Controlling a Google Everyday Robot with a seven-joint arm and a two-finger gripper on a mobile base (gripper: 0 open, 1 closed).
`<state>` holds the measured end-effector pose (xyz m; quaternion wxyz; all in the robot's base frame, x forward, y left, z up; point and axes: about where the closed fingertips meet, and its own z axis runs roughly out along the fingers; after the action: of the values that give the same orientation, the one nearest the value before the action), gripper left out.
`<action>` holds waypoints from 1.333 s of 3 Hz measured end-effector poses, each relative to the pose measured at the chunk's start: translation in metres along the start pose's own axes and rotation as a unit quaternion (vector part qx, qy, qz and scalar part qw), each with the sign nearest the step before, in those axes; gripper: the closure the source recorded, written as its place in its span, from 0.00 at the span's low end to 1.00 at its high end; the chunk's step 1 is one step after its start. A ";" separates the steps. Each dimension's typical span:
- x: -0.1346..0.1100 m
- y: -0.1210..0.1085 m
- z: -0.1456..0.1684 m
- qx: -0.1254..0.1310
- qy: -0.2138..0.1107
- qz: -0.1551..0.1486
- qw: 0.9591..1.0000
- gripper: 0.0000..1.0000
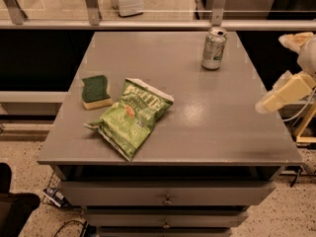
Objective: Move 7up can near green jalapeno chip bag
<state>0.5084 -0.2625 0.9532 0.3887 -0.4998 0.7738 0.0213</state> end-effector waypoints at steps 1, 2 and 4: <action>-0.014 -0.036 0.017 0.053 -0.094 0.017 0.994 0.00; -0.027 -0.073 0.024 0.114 -0.154 0.040 0.981 0.00; -0.037 -0.088 0.032 0.129 -0.173 0.046 0.975 0.00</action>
Offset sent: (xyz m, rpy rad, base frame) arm 0.1183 -0.0240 0.0491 0.3688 -0.4669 -0.1917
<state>0.6037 -0.2654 0.9851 0.5765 -0.3985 0.7129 0.0254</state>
